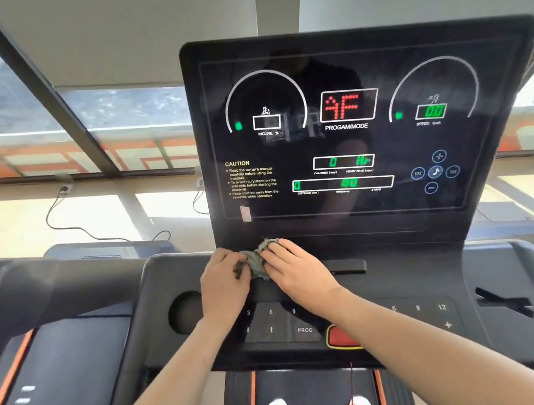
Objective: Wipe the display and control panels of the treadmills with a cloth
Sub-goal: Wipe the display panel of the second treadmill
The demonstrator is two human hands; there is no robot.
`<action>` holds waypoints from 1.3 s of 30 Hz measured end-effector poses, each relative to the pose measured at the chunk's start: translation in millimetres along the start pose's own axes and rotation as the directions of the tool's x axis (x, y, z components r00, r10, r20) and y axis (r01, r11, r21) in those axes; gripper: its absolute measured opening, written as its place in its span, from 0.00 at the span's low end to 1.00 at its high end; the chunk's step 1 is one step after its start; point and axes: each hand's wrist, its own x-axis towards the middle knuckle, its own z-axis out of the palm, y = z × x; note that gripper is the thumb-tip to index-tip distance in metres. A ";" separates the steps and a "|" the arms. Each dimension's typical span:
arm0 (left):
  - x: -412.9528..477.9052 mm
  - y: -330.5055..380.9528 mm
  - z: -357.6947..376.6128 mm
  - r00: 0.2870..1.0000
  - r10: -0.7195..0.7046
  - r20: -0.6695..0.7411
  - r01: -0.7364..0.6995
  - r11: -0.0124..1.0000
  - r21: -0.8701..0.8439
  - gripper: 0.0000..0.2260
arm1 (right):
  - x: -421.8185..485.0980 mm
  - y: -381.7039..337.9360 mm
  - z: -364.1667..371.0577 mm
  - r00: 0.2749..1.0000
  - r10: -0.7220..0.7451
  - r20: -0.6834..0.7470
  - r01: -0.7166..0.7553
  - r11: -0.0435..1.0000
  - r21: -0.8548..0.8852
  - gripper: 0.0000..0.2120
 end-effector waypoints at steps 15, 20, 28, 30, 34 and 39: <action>-10.6 91.6 83.9 0.942 0.334 0.036 -0.325 0.933 -0.152 0.03 | -127.6 61.8 -18.2 0.633 0.773 -0.043 -0.706 0.598 0.379 0.11; -12.6 129.4 111.3 0.896 0.431 0.102 -0.422 0.901 -0.099 0.02 | -136.7 70.4 -34.8 0.237 0.964 0.120 -0.827 0.135 0.546 0.12; -12.5 189.0 153.6 0.744 0.650 0.157 -0.646 0.759 -0.079 0.08 | -168.9 124.0 -53.8 -0.143 0.972 0.185 -0.746 -0.229 0.625 0.11; -9.8 202.7 159.2 0.645 0.746 0.165 -0.753 0.657 -0.033 0.14 | -176.7 138.0 -65.1 -0.157 0.975 0.155 -0.727 -0.220 0.650 0.09; 1.9 221.6 158.4 0.489 0.852 0.187 -0.872 0.485 0.073 0.13 | -180.4 156.5 -78.1 -0.128 0.989 0.073 -0.746 -0.145 0.650 0.09; 18.6 216.5 137.3 0.587 0.809 0.038 -0.809 0.583 0.075 0.07 | -155.8 143.1 -84.2 0.098 0.995 0.037 -0.752 0.049 0.657 0.12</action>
